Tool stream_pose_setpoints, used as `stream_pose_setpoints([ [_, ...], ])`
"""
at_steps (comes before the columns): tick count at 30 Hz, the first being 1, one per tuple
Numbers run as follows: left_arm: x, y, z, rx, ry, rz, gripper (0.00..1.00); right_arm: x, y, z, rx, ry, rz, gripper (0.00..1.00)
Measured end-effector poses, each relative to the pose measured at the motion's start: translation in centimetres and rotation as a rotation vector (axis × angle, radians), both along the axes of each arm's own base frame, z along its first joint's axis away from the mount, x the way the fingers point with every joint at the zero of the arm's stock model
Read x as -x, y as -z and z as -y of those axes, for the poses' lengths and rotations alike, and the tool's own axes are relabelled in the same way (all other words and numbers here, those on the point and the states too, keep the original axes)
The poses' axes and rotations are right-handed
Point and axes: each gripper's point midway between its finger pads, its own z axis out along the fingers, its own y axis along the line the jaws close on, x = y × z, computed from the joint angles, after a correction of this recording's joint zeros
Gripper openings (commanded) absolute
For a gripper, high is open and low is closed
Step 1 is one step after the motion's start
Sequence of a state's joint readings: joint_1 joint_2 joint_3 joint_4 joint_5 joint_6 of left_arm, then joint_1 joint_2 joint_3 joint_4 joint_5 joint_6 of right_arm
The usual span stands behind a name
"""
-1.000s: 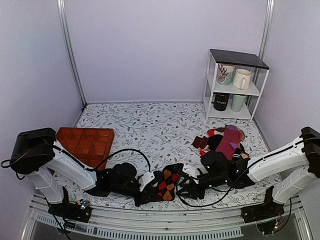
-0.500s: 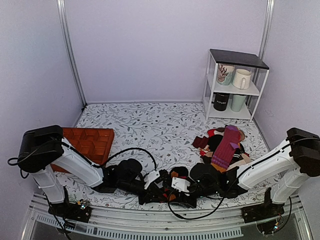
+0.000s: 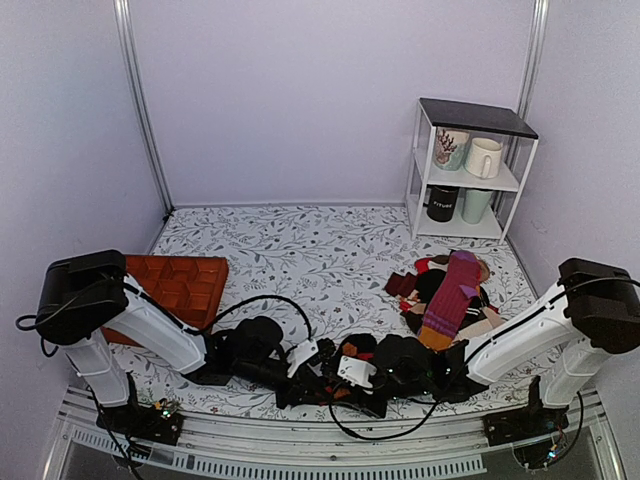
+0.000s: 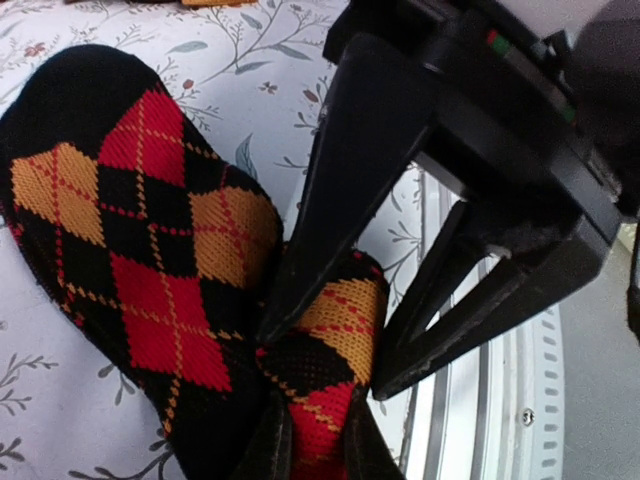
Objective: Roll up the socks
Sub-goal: Roll the sock at the center of the board.
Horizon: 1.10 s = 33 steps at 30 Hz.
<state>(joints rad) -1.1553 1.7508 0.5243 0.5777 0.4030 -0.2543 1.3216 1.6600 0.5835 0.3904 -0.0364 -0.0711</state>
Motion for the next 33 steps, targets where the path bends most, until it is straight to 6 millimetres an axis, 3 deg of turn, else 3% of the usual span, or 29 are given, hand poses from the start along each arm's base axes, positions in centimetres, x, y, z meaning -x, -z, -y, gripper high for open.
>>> stream_pose_setpoints([
  [6,-0.2,0.0,0.0,0.003,-0.005,0.001,0.00,-0.3,-0.2,0.3,-0.008,0.056,-0.010,0.48],
  [9,-0.2,0.0,0.0,0.005,-0.002,0.001,0.00,-0.2,-1.0,1.0,-0.022,0.068,-0.010,0.57],
  [18,-0.2,0.0,-0.1,0.013,-0.002,0.003,0.00,0.7,-4.7,3.6,-0.185,-0.027,-0.043,0.57],
  [33,-0.2,0.0,-0.1,0.017,0.000,0.001,0.00,1.1,-2.3,1.8,-0.225,-0.125,-0.072,0.56],
])
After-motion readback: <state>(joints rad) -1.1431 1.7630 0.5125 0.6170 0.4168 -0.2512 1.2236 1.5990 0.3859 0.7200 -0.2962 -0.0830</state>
